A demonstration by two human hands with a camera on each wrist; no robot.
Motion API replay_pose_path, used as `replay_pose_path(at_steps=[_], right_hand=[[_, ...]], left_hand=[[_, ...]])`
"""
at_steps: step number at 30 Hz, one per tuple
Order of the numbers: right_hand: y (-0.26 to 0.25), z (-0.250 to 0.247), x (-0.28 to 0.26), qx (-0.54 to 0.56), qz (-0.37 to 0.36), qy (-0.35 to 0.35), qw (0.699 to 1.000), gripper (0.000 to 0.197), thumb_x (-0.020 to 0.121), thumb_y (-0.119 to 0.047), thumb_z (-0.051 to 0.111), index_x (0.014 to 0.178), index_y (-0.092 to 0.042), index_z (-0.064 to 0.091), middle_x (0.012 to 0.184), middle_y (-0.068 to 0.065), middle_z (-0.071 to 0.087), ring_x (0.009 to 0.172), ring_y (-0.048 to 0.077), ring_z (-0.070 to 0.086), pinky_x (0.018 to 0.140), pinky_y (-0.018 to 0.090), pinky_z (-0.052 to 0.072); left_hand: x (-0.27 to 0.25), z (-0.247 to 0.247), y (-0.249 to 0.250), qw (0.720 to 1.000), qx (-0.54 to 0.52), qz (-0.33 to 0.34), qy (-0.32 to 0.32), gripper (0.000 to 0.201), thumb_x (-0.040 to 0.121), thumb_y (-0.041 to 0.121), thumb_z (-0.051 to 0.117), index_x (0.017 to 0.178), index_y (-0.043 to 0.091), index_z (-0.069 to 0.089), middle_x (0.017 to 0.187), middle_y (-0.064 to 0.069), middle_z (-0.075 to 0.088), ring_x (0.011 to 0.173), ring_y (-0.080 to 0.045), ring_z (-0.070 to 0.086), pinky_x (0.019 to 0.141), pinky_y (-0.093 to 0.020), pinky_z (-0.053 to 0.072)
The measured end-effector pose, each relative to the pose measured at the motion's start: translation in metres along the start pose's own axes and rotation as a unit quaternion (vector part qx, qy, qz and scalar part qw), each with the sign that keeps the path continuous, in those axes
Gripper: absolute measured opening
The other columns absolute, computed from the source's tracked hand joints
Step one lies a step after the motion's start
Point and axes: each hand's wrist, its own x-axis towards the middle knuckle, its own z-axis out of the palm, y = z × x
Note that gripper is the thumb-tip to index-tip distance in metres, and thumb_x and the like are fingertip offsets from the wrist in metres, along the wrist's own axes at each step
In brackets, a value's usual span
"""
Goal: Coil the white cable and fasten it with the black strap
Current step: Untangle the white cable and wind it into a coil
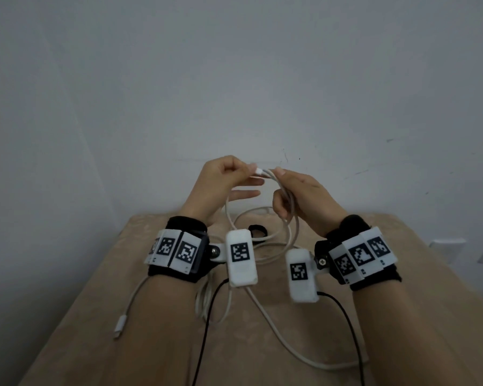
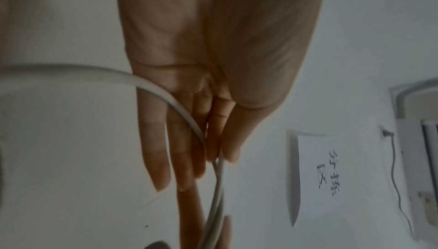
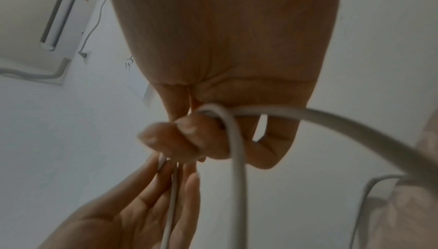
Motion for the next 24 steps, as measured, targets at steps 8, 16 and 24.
replay_pose_path(at_steps=[8,16,24], right_hand=[[0.0,-0.008,-0.002,0.004,-0.014,0.052,0.999,0.03,0.1,-0.029,0.043,0.101,-0.019,0.071,0.058,0.003,0.065,0.048,0.01,0.047,0.042,0.019,0.03],[0.0,-0.011,-0.002,0.012,-0.014,0.124,0.992,0.03,0.095,-0.037,0.053,0.094,-0.016,0.074,0.055,0.002,0.062,0.044,0.008,0.028,0.039,0.017,0.019],[0.002,-0.017,-0.003,-0.011,-0.022,0.155,0.988,0.021,0.089,-0.033,0.063,0.081,-0.018,0.075,0.051,-0.003,0.052,0.041,0.006,0.026,0.039,0.015,0.022]], left_hand=[[0.0,-0.001,0.002,0.993,-0.112,-0.02,0.041,0.017,0.097,0.009,0.05,0.082,0.001,0.051,0.078,-0.022,0.07,0.071,-0.033,0.071,0.07,-0.045,0.06],[-0.001,-0.008,0.003,0.989,-0.132,-0.02,0.071,0.014,0.101,0.016,0.044,0.095,0.003,0.046,0.075,-0.021,0.072,0.071,-0.034,0.072,0.071,-0.044,0.06],[-0.002,-0.011,0.003,0.991,-0.111,-0.056,0.042,0.016,0.101,0.017,0.043,0.098,0.001,0.045,0.085,-0.025,0.072,0.081,-0.038,0.071,0.076,-0.048,0.059]])
